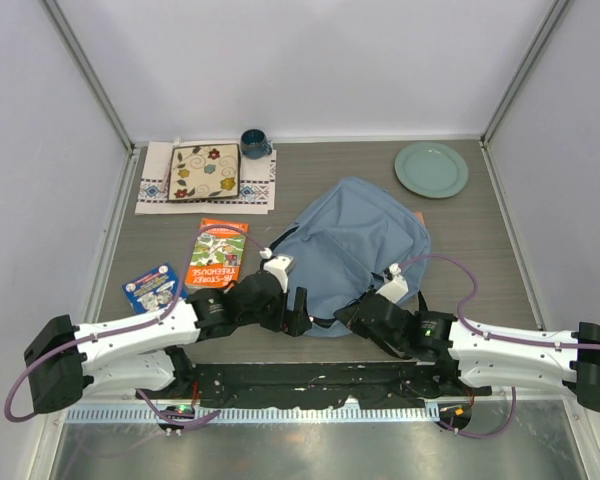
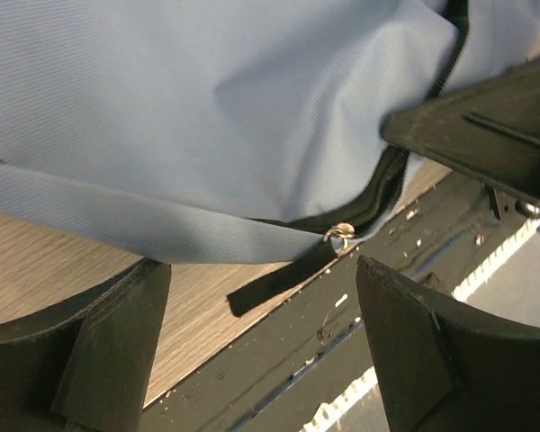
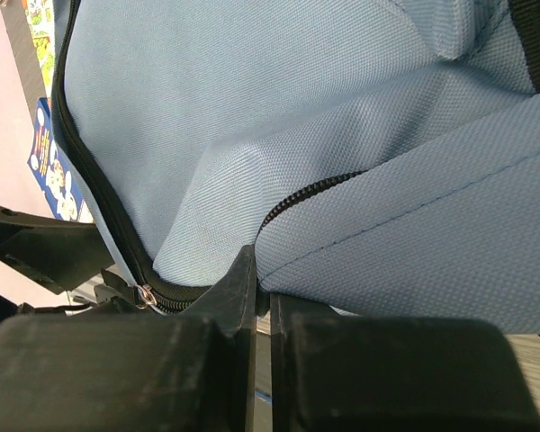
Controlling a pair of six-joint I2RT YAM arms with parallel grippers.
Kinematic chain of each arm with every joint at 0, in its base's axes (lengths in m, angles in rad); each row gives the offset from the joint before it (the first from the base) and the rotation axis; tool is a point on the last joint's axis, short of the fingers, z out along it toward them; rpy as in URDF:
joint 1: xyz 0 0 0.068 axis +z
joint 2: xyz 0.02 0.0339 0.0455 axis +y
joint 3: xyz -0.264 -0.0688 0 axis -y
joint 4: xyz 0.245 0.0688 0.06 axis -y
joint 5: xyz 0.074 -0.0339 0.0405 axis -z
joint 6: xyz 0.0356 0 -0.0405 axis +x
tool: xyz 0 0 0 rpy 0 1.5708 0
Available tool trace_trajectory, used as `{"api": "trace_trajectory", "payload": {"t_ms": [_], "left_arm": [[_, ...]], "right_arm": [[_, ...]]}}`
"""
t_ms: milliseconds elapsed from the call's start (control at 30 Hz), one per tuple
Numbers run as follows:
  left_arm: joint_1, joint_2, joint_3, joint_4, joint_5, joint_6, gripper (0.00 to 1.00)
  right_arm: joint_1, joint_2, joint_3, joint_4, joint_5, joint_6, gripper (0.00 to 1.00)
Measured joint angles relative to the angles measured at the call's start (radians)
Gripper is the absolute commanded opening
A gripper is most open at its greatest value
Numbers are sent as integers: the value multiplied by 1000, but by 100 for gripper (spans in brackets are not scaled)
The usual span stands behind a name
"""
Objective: Pack the student bag
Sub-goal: Unzip the student bag at the center of the board.
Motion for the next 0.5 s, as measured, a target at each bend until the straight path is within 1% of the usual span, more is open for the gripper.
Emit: {"api": "trace_trajectory", "payload": {"t_ms": [67,100,167,200,267,400,500], "left_arm": [[1,21,11,4,51,24,81],[2,29,15,4,68,31,77],[7,43,23,5,102,50,76],[8,48,24,5,114,55,73],[9,52,25,5,131,69,70],[9,58,28,3,150,81,60],[10,74,45,-6,164,93,56]], "right_arm": [[0,0,0,-1,0,-1,1],[0,0,0,-4,0,-3,1],[0,0,0,-16,0,-7,1],[0,0,0,-21,0,-8,1],[0,0,0,-28,-2,-11,1],[0,0,0,-33,-3,-12,1],[0,0,0,-37,-3,-12,1]]}}
